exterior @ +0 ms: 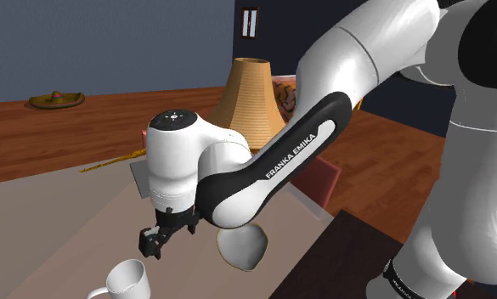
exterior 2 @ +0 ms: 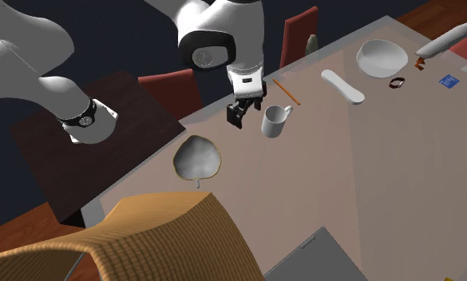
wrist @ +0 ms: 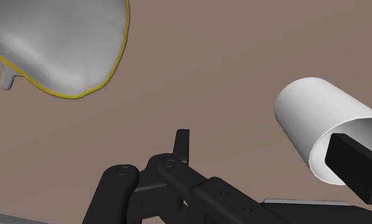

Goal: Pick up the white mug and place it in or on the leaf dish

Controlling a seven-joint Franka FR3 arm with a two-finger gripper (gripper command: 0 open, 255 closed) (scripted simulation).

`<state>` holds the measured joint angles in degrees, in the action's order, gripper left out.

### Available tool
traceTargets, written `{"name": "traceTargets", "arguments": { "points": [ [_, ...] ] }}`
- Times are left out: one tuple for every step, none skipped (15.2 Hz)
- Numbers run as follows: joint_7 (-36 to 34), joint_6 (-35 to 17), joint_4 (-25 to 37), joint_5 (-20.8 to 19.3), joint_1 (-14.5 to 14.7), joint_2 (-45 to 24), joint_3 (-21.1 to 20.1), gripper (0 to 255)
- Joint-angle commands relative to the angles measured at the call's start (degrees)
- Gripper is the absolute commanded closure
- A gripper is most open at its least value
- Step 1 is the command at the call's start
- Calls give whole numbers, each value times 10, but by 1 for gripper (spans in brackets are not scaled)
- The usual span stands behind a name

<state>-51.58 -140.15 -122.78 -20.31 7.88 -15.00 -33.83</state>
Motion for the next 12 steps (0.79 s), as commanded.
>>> {"name": "traceTargets", "arguments": {
  "points": [
    [-36,-2,41,-40,26,-49,14,0],
    [-49,-2,62,-55,40,-71,21,0],
    [-61,-2,83,-69,53,-93,29,0],
    [-72,-1,105,-81,66,-114,36,0],
    [-82,0,128,-92,80,-136,43,0],
    [-88,2,147,-99,90,-152,49,0],
    [-91,-3,148,-103,93,-159,53,0],
    [-93,-7,150,-107,95,-165,56,0],
    [-96,-11,152,-112,98,-171,59,0],
    [-98,-15,154,-116,100,-177,63,0],
    [-100,-18,156,-120,102,-184,66,0],
    [-103,-22,158,-124,105,-190,69,0]
  ]
}}
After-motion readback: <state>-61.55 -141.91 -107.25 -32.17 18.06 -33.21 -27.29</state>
